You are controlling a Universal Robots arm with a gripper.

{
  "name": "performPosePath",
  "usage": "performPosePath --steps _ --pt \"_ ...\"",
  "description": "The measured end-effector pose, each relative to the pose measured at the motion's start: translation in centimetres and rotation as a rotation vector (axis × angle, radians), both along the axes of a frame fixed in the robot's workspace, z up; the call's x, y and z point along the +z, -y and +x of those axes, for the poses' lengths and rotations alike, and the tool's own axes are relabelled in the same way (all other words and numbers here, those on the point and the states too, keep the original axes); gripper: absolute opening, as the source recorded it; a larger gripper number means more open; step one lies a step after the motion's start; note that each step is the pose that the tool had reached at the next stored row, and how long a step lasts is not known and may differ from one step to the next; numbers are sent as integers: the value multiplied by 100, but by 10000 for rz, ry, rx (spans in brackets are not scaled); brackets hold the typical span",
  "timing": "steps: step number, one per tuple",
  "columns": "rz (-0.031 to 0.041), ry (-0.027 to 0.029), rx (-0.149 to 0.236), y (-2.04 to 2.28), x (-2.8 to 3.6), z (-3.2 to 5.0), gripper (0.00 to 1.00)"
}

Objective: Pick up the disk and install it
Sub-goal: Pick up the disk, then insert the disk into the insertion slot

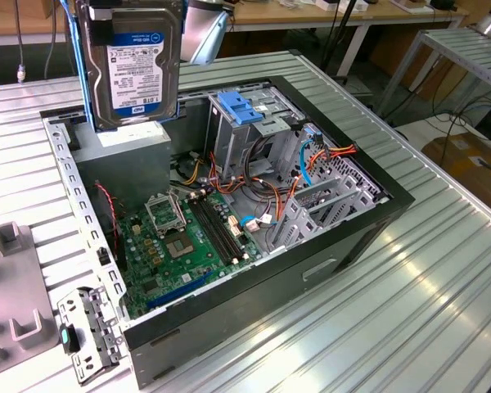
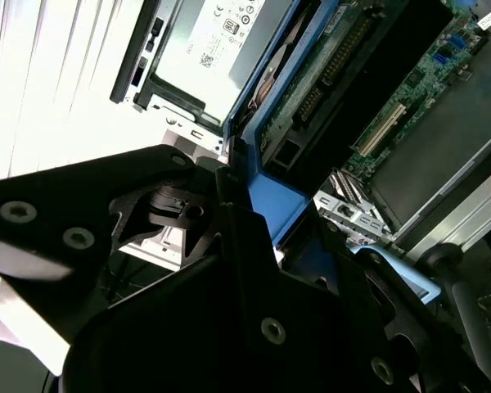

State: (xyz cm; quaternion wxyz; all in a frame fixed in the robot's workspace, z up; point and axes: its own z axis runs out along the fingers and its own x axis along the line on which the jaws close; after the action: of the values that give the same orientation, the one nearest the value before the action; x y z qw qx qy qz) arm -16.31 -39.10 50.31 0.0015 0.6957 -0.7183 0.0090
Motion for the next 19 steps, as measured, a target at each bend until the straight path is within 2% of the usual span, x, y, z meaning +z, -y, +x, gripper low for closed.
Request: performPosePath --steps 14,16,19 --pt "0 0 0 1 0 22 37" --pt "0 0 0 16 0 22 37" --pt "0 1 0 64 0 22 37"
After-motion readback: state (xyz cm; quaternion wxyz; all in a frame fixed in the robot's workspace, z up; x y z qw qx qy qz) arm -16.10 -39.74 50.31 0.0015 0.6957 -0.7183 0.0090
